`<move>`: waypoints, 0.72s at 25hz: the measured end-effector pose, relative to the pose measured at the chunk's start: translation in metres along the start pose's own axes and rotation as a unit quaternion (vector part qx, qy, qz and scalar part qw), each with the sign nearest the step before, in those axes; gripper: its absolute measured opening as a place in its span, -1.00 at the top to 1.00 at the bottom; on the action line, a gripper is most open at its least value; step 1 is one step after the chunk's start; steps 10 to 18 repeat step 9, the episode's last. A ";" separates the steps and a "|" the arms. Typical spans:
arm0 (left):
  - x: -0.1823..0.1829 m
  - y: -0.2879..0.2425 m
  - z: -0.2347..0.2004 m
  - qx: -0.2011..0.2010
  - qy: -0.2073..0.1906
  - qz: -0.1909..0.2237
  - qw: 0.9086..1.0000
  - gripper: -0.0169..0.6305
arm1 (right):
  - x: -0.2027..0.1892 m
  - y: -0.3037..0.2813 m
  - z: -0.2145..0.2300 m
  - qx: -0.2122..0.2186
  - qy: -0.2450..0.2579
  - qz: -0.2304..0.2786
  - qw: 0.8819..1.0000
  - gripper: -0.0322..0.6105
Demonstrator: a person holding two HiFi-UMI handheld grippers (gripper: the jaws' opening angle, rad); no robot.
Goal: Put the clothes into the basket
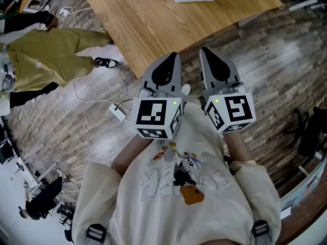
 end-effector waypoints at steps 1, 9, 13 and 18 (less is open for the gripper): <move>0.000 0.000 0.000 0.001 0.000 0.000 1.000 0.94 | 0.001 -0.001 0.000 0.001 0.002 0.000 1.000 0.83; -0.006 0.001 0.005 -0.003 -0.003 0.002 1.000 0.94 | -0.003 0.003 -0.004 0.009 0.014 -0.006 1.000 0.83; -0.006 0.001 0.005 -0.003 -0.003 0.002 1.000 0.94 | -0.003 0.003 -0.004 0.009 0.014 -0.006 1.000 0.83; -0.006 0.001 0.005 -0.003 -0.003 0.002 1.000 0.94 | -0.003 0.003 -0.004 0.009 0.014 -0.006 1.000 0.83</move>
Point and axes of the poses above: the fingertips, and each gripper's own axes: y backward along the fingers, z to its right, x out of its top, the point moved 9 cm from there along y, backward along the fingers, and after that the axes turned 14 degrees about -z, right-handed, at the moved point
